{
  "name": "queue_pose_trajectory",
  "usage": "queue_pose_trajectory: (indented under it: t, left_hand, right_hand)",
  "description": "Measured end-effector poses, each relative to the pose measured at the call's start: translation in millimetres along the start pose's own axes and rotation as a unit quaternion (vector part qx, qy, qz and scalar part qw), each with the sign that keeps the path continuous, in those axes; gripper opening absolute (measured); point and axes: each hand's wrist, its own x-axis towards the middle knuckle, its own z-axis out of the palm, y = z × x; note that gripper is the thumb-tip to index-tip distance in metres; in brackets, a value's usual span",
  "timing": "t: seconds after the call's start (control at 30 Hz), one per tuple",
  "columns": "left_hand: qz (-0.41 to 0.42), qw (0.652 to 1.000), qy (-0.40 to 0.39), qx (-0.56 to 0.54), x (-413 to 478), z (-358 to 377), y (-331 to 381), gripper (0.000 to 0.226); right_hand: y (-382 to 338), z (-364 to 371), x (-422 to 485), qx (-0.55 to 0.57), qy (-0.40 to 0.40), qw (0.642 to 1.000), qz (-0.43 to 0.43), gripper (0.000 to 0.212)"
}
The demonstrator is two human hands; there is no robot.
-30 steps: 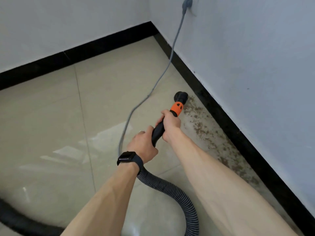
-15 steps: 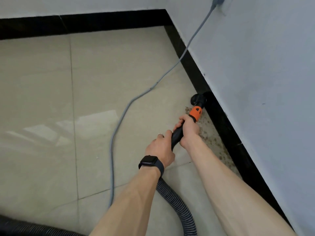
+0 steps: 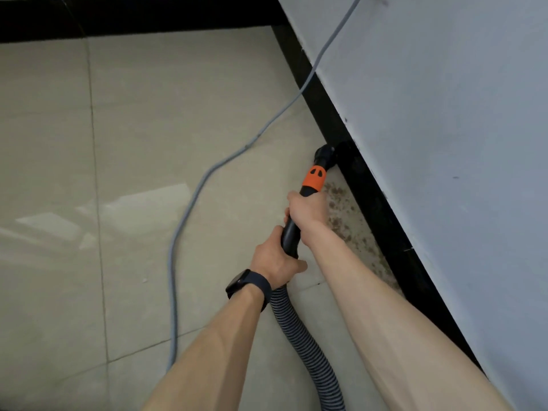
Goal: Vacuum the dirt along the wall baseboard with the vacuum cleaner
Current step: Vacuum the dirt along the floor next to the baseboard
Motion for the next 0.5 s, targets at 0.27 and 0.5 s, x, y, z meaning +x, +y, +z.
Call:
queue_pose_trajectory:
  t: [0.27,0.5]
  left_hand:
    - [-0.04,0.995,-0.047,-0.085,-3.7,21.5,-0.7,0.05]
    - [-0.036,0.997,-0.056,-0.047,-16.5,14.4,-2.9,0.047]
  right_hand:
    - [10.3,-4.2,-1.8,-0.19,0.045,0.98,-0.035,0.057]
    - [18.6,-9.1,-13.3,-0.147,0.042,0.988,-0.01,0.046]
